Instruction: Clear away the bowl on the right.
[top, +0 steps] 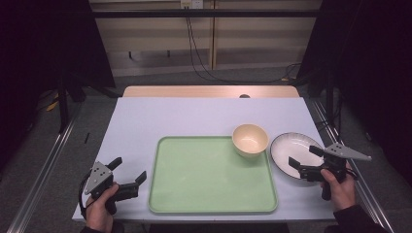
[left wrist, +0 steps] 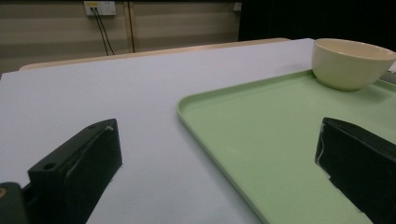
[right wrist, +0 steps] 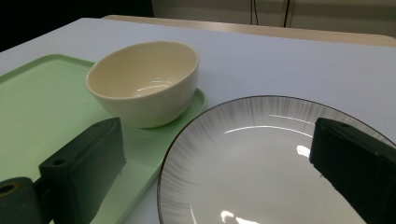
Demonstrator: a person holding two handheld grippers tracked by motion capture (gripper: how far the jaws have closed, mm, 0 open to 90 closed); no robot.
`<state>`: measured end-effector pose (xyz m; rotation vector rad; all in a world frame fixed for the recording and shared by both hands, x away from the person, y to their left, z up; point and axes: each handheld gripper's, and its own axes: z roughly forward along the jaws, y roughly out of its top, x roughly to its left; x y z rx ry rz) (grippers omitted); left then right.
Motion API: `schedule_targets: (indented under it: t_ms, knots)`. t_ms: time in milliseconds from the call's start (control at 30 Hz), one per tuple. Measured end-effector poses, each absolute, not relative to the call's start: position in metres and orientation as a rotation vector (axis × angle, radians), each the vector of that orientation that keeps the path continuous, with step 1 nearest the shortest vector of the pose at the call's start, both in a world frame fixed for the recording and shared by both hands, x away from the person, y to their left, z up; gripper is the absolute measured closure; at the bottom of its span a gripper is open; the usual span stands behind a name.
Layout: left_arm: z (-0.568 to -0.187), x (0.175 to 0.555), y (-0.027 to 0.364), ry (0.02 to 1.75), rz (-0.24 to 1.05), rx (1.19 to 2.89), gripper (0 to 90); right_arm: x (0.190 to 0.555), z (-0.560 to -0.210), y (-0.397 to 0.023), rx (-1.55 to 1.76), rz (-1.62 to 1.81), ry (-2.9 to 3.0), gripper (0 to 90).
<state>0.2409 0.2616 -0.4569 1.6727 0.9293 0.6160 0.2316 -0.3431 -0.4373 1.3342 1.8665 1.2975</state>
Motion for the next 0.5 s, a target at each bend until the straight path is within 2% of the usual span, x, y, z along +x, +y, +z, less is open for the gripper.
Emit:
schedule_targets:
  t_ms: [500]
  knots:
    - [-0.457,0.241,0.262,0.919,0.612,1.675,0.5,0.206,-0.444,-0.348,1.356,1.304,1.884,3.3]
